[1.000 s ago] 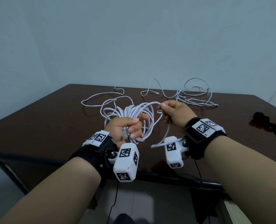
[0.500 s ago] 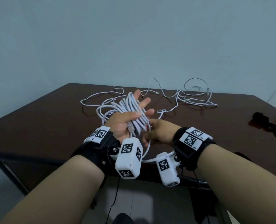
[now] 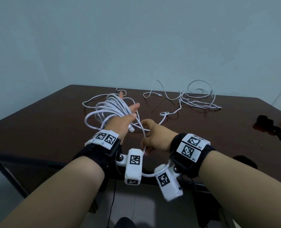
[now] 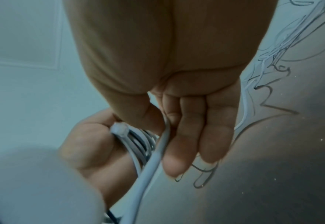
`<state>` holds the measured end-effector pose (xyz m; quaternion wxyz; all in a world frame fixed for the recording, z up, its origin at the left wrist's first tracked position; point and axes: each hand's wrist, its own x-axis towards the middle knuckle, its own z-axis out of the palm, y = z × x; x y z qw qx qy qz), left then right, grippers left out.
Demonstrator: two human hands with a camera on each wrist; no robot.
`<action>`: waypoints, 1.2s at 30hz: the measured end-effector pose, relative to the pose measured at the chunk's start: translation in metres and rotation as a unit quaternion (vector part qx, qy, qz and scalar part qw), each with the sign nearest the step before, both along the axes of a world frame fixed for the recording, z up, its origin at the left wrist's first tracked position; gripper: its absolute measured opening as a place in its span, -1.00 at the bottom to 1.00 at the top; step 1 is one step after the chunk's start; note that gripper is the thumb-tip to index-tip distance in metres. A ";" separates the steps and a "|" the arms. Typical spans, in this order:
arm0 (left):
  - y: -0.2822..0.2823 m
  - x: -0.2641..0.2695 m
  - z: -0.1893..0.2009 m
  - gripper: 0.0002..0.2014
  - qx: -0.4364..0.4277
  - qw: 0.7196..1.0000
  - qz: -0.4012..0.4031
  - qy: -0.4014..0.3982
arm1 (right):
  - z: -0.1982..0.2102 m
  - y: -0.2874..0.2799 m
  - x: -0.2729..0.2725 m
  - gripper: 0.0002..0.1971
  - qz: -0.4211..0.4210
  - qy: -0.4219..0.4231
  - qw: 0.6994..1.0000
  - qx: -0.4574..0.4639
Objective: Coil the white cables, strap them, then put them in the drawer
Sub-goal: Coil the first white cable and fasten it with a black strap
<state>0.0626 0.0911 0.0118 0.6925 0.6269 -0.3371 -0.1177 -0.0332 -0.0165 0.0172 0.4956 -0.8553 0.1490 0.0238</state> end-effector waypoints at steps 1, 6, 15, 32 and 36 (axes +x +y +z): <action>0.003 0.002 0.000 -0.46 0.062 0.997 0.014 -0.053 | 0.000 0.000 0.000 -0.43 0.008 0.001 1.000 0.009; 0.006 0.008 -0.006 -0.55 0.285 0.949 -0.012 -0.137 | 0.003 -0.010 -0.002 -0.61 0.025 0.006 1.000 -0.004; -0.005 0.008 -0.010 -0.56 0.406 0.875 0.058 -0.258 | 0.000 -0.013 -0.007 -0.72 0.060 0.008 0.998 -0.005; 0.000 0.019 -0.027 -0.66 0.361 0.893 0.196 -0.183 | 0.000 -0.005 -0.007 -0.82 0.131 0.003 0.989 -0.075; -0.001 0.015 -0.024 -0.69 0.339 0.906 0.194 -0.164 | -0.007 -0.003 -0.006 -0.61 0.174 0.055 0.977 -0.107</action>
